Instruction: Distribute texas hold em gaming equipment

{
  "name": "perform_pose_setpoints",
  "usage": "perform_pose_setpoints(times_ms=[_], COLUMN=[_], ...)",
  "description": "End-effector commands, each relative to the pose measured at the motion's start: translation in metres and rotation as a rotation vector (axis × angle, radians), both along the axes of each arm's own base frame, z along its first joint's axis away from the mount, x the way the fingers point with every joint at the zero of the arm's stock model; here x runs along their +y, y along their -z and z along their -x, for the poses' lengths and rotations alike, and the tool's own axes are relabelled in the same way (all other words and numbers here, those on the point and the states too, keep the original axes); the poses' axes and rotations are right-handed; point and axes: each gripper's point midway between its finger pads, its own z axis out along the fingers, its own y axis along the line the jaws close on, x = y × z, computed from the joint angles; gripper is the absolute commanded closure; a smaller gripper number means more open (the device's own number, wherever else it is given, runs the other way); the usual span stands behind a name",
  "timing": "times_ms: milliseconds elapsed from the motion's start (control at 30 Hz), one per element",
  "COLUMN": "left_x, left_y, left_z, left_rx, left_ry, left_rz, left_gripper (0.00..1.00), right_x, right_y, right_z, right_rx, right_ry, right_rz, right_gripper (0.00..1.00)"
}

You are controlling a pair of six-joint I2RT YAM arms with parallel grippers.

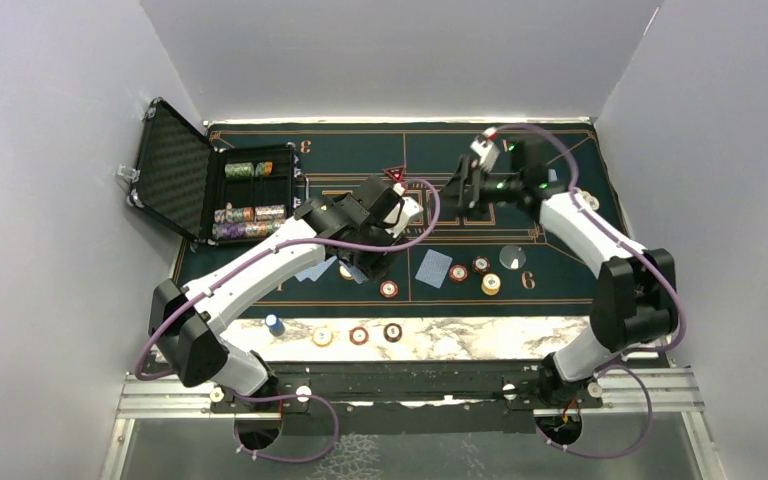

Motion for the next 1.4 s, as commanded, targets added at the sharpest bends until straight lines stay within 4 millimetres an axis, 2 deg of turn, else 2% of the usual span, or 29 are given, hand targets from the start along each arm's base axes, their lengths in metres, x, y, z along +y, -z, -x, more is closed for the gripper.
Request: perform_pose_setpoints(times_ms=[0,100,233,433,700,767,967,1367], left_x=[-0.012,-0.014,-0.014,-0.013,-0.014,-0.014,-0.015,-0.015], left_y=[-0.009,-0.015,-0.016,-0.019,-0.020,-0.019,-0.022,-0.021], left_z=[0.004,0.003,0.004,0.004,0.005,0.005,0.002,0.002], left_rx=[-0.028,-0.049,-0.055,-0.062,-0.060,-0.057,-0.069,-0.067], left_ry=[0.095,0.107,0.118,0.117,0.121,0.120,0.119,0.115], left_rz=[0.068,0.087,0.087,0.095,0.099,0.098,0.101,0.098], left_gripper=[1.00,1.00,1.00,1.00,1.00,1.00,1.00,1.00], right_x=[0.058,0.081,0.102,0.126,0.151,0.154,0.147,0.124], right_y=[-0.018,-0.012,-0.011,0.008,0.025,0.029,0.047,0.042], right_z=[0.066,0.091,0.112,0.130,0.140,0.138,0.126,0.109], right_rx=[0.133,0.172,0.199,0.250,0.262,0.260,0.243,0.198], right_ry=[-0.250,-0.339,-0.418,-0.474,-0.517,-0.511,-0.459,-0.389], right_rz=[-0.280,-0.272,-0.290,-0.246,-0.187,-0.162,-0.004,0.038], right_gripper=[0.09,0.11,0.12,0.18,0.22,0.22,0.37,0.48])
